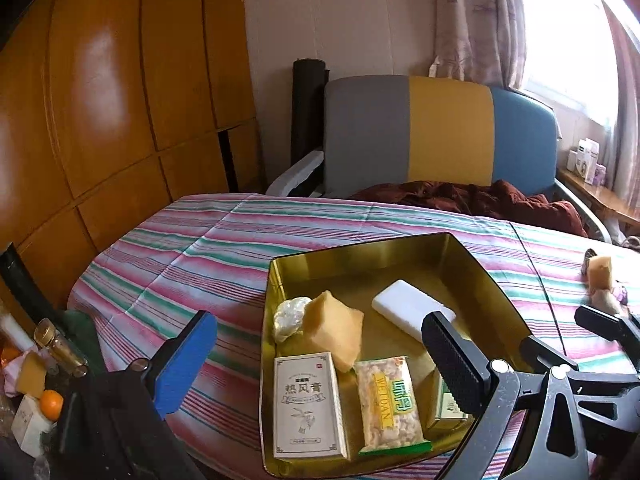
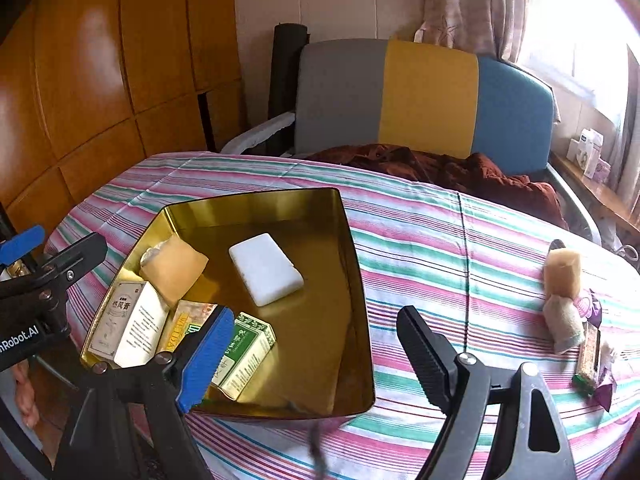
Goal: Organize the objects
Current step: 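Withdraw both tools from the tray, then move both tools over to the pile of loose items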
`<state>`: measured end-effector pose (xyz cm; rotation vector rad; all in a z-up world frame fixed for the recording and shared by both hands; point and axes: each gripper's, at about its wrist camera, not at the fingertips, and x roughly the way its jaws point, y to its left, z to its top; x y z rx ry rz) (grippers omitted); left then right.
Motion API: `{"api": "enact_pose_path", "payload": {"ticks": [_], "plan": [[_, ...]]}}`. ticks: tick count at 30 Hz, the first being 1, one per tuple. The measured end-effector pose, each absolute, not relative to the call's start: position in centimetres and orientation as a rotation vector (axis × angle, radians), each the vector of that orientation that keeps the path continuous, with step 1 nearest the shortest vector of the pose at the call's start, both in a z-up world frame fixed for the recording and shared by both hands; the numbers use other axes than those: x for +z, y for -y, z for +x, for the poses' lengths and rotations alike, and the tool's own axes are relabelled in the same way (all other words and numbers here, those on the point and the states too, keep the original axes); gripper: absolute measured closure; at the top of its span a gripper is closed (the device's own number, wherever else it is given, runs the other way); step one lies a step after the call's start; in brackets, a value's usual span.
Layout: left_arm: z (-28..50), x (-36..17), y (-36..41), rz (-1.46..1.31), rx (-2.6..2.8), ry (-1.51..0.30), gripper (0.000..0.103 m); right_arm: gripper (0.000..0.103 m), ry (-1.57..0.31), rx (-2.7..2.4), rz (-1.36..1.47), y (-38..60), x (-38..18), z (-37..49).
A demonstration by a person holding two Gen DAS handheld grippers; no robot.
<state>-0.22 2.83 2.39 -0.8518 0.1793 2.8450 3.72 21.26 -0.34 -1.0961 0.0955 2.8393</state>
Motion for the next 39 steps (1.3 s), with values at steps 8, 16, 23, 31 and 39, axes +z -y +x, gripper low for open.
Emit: {"api": "enact_pose_path", "payload": {"ticks": [8, 16, 23, 31, 39], "plan": [[0.2, 2.3, -4.5, -0.858, 2.788, -0.238, 0.0, 0.018, -0.117, 2.812, -1.107, -22.5, -0.6, 3.8], [0.5, 2.2, -5.7, -0.848, 2.763, -0.293, 0.0, 0.018, -0.15, 2.773, -1.108, -24.5, -0.9, 4.2], [0.9, 2.1, -6.9, -0.841, 2.73, -0.343, 0.0, 0.018, -0.181, 2.716, -1.079, -27.4, -0.4, 4.5], [0.9, 1.7, -8.2, -0.869, 2.656, -0.339, 0.0, 0.018, -0.265, 2.619, -1.029, -33.3, 0.9, 5.1], [0.6, 0.9, -9.8, -0.954, 2.513, -0.278, 0.0, 0.018, -0.331, 2.469, -0.983, -40.2, 1.8, 7.4]]}}
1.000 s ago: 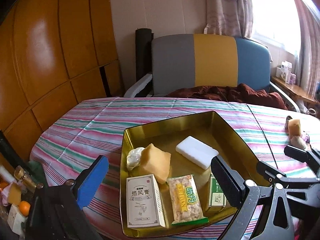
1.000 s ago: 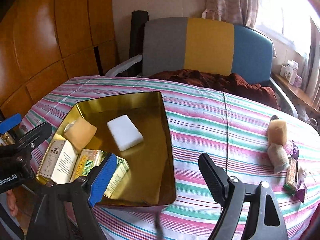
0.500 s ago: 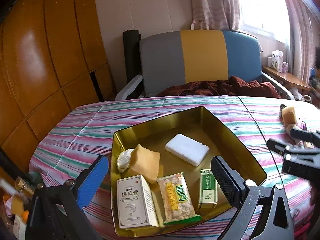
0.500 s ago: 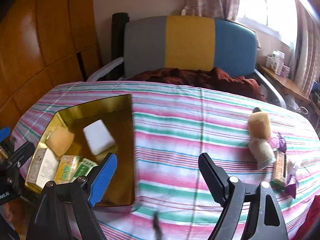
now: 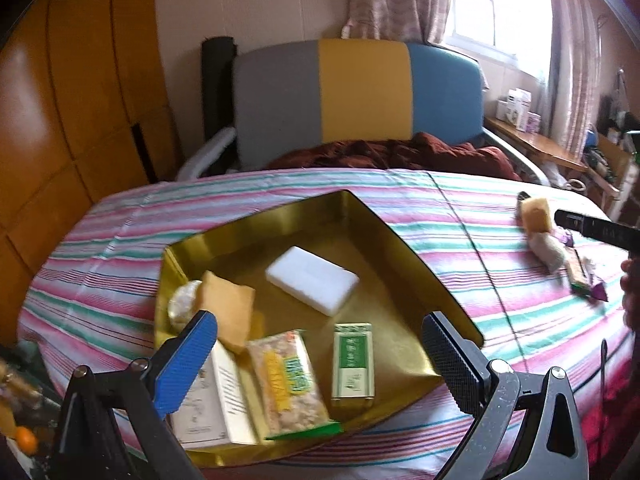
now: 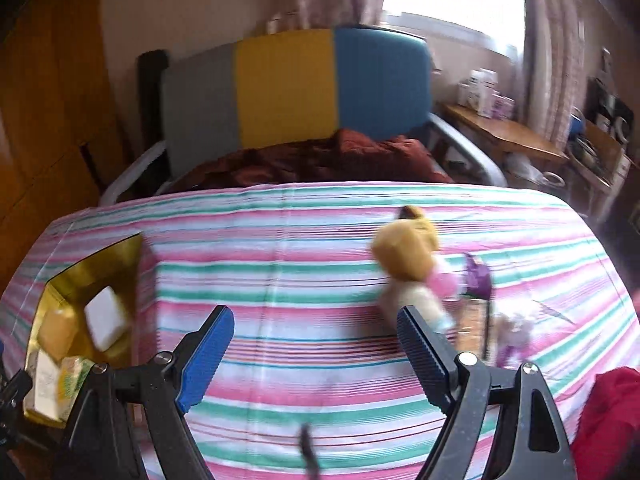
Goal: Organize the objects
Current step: 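Move both tools over to the pile of loose items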
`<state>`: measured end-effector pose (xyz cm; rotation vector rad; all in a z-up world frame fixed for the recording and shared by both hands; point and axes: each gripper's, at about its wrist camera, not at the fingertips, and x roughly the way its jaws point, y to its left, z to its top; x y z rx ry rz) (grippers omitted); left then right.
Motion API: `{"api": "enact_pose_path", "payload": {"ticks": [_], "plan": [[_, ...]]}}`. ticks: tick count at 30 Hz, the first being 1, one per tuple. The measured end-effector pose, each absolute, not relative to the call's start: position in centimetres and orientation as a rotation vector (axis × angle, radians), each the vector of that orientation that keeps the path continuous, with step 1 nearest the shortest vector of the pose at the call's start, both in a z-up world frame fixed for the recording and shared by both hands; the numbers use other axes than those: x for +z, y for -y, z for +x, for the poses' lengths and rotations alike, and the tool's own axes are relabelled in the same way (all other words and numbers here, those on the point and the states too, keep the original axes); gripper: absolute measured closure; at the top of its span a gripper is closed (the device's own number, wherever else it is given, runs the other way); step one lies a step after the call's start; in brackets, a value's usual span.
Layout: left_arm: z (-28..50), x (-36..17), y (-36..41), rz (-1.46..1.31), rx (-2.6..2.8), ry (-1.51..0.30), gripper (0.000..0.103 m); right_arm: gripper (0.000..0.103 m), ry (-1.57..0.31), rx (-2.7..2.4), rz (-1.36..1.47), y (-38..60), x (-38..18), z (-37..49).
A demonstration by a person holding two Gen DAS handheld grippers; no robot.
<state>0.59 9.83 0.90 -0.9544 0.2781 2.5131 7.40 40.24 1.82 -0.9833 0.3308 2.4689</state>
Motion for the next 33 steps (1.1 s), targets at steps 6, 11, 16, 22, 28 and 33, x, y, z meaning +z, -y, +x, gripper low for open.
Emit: {"api": "enact_pose_path", "payload": {"ticks": [6, 11, 16, 22, 28, 33], "plan": [[1.2, 0.5, -11.3, -0.95, 2.449, -0.308, 0.0, 0.018, -0.43, 2.319, -0.886, -47.4, 2.6, 10.5], [0.8, -0.1, -12.7, -1.006, 2.349, -0.278, 0.0, 0.018, -0.584, 2.164, -0.806, -53.2, 1.4, 13.6], [0.5, -0.3, -14.9, -1.058, 2.252, -0.234, 0.0, 0.018, -0.823, 2.053, -0.737, -56.7, -0.5, 16.6], [0.7, -0.3, -20.2, -1.064, 2.123, -0.269, 0.0, 0.018, -0.924, 2.04, -0.715, -57.6, -1.0, 17.8], [1.1, -0.3, -26.9, -0.984, 2.053, -0.325, 0.0, 0.018, -0.963, 2.061, -0.705, -57.8, -1.2, 17.8], [0.6, -1.4, -32.4, -1.024, 1.977, -0.364, 0.0, 0.018, -1.001, 2.089, -0.716, -57.8, -1.5, 17.3]]}}
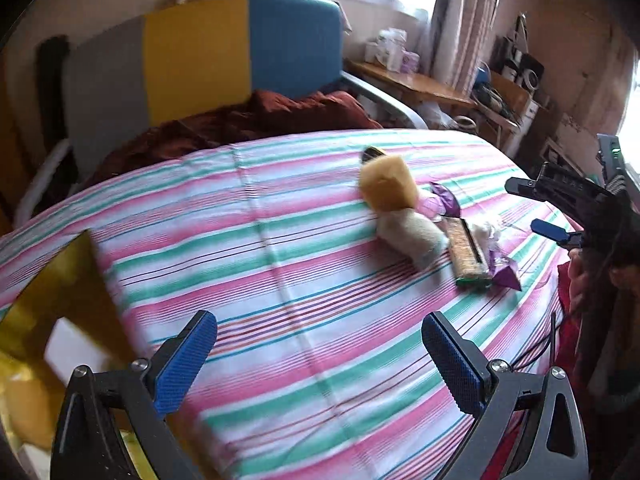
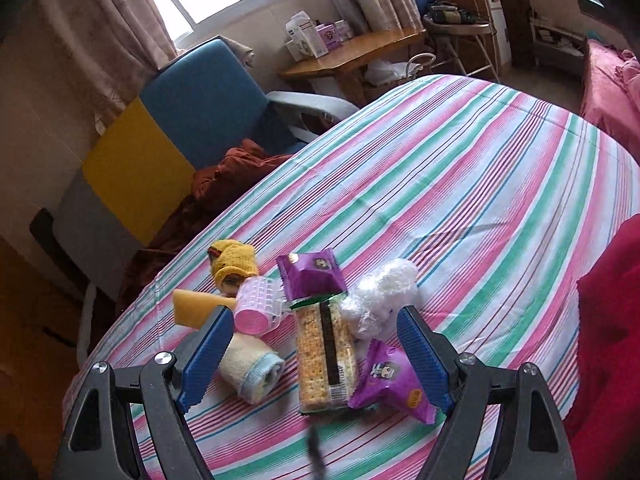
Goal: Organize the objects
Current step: 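Move both tools over to the pile of loose items, then grasp a yellow sponge with the left tool while the right tool grasps the pink clear clip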
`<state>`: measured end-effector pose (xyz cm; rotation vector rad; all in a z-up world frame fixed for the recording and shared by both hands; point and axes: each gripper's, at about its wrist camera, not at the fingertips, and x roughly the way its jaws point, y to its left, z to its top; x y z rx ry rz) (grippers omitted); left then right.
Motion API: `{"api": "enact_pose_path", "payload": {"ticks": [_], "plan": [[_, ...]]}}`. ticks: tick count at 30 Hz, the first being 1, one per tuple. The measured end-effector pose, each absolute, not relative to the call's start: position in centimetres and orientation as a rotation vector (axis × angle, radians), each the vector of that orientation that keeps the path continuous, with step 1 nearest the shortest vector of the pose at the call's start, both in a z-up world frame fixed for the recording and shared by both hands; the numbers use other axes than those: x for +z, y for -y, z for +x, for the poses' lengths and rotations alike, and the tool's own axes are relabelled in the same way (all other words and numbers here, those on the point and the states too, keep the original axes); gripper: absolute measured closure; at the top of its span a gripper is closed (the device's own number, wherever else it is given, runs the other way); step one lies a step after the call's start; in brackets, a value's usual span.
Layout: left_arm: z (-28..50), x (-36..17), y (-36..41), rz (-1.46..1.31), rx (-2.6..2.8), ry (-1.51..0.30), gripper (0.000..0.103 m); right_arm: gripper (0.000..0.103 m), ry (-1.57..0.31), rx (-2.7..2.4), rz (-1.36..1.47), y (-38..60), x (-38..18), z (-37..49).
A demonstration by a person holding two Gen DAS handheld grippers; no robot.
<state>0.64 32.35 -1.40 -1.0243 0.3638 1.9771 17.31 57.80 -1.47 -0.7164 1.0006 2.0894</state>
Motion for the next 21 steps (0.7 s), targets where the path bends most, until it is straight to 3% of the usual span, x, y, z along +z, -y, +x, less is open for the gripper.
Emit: {"api": "enact_pose_path", "payload": {"ticks": [9, 21], "plan": [[-0.5, -2.6, -41.0, -1.075, 1.911, -0.401, 0.0, 0.018, -1.059, 2.13, -0.721, -58.0, -1.8, 17.1], [-6.7, -2.2, -48.0, -1.107, 1.911, -0.257, 0.0, 0.018, -1.023, 2.178, -0.84, -57.2, -2.5, 15.4]]}}
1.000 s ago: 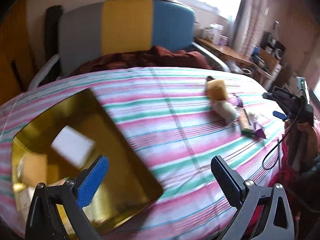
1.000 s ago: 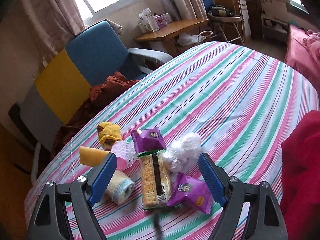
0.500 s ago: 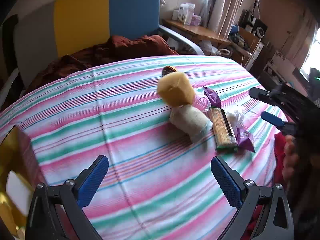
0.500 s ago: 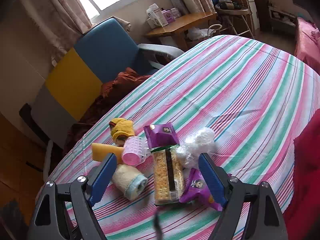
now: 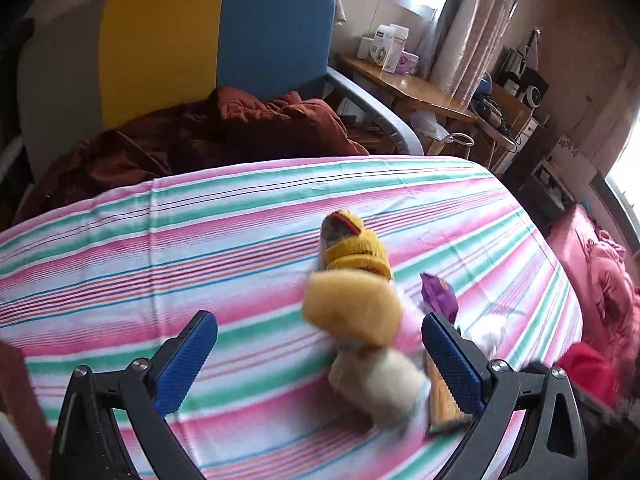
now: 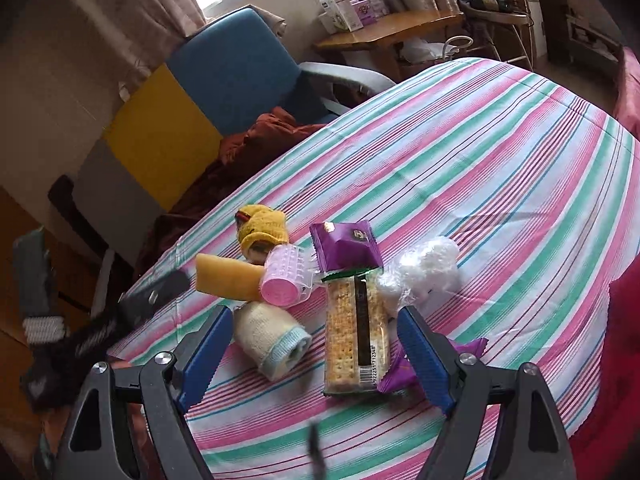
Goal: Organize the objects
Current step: 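Grasp a yellow sponge with the left tool while the right tool grasps the pink clear clip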
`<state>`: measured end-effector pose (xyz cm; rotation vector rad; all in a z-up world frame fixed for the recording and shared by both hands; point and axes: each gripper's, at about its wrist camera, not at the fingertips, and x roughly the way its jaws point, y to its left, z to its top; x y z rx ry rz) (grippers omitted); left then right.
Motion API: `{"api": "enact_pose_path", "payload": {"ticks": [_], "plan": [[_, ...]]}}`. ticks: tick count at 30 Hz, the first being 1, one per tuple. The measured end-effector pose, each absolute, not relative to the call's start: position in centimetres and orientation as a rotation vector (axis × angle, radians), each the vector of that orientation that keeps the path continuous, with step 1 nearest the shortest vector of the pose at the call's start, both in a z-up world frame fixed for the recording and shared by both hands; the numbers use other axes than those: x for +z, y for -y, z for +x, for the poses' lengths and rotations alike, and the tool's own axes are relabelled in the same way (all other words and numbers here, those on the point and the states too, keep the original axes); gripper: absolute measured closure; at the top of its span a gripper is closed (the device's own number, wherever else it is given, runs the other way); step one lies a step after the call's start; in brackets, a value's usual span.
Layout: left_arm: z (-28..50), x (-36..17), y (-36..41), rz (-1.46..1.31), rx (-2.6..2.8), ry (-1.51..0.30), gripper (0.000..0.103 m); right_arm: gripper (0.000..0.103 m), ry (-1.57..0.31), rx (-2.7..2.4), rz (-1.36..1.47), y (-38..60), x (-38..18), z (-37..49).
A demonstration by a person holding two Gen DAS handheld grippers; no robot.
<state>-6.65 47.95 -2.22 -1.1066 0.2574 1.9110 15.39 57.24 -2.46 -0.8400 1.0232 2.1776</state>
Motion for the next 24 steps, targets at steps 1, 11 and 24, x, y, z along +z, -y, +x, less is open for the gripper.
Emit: {"api": "enact_pose_path", "payload": {"ticks": [1, 11, 24], "plan": [[-7.0, -2.6, -48.6, -1.123, 1.899, -0.253, 0.0, 0.018, -1.024, 2.174, -0.845, -57.3, -2.6, 15.4], [-7.7, -5.9, -49.5, -1.22, 1.718, -0.167, 0.049, 0.018, -1.008, 2.159, -0.892, -57.3, -3.1, 15.0], [-4.7, -5.1, -36.7, -1.237, 1.777, -0.046, 0.051, 0.018, -0.992, 2.342, -0.968, -55.3, -2.9, 12.9]]}}
